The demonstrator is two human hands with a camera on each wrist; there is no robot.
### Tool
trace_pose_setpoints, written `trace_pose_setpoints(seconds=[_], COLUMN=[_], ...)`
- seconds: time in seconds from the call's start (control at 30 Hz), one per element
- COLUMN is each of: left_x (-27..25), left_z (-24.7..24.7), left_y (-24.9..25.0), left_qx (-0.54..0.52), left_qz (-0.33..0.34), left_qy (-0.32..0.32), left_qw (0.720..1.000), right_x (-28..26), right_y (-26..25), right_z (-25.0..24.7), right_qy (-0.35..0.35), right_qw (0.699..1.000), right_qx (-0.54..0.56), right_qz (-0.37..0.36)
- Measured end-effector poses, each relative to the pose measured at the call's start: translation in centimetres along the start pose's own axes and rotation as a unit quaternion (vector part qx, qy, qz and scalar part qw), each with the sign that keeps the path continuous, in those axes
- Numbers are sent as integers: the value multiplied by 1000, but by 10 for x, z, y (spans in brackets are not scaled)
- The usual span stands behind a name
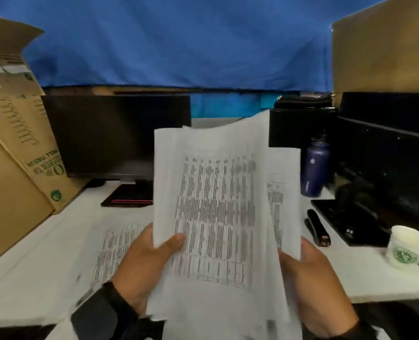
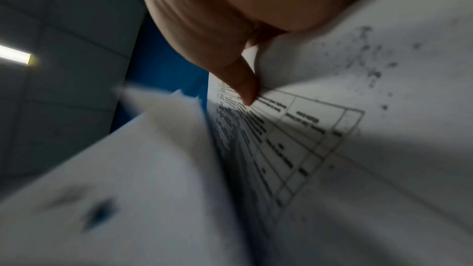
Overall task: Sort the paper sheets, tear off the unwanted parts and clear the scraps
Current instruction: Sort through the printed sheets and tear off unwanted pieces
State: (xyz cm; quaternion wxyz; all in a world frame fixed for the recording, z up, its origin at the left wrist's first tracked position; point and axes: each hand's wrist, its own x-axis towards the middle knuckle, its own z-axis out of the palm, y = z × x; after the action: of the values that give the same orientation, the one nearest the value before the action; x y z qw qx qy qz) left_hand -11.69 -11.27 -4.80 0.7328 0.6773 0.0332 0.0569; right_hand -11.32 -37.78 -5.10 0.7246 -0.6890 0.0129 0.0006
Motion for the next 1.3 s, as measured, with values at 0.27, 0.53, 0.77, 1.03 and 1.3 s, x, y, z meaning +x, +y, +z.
trace_pose_setpoints(seconds=[0.27, 0.53, 0.77, 1.03, 1.3], left_x=[6, 16, 11, 13, 20], left_z=[9, 14, 14, 25, 27], left_y=[-28, 3, -19, -8, -9], left_qx=[20, 169, 169, 144, 117], left_qz=[15, 188, 199, 233, 151], left_qy=[79, 129, 114, 91, 129], left_qw=[997, 959, 958, 958, 973], right_x=[5, 28, 34, 47, 60], right_y=[-10, -31, -30, -69, -96], right_z=[25, 37, 39, 34, 33], right_qy=[-9, 25, 28, 60, 85], right_qw=[993, 962, 980, 945, 887], right_qx=[-78, -189, -103, -106, -297], right_qz=[-87, -194, -169, -304, -344])
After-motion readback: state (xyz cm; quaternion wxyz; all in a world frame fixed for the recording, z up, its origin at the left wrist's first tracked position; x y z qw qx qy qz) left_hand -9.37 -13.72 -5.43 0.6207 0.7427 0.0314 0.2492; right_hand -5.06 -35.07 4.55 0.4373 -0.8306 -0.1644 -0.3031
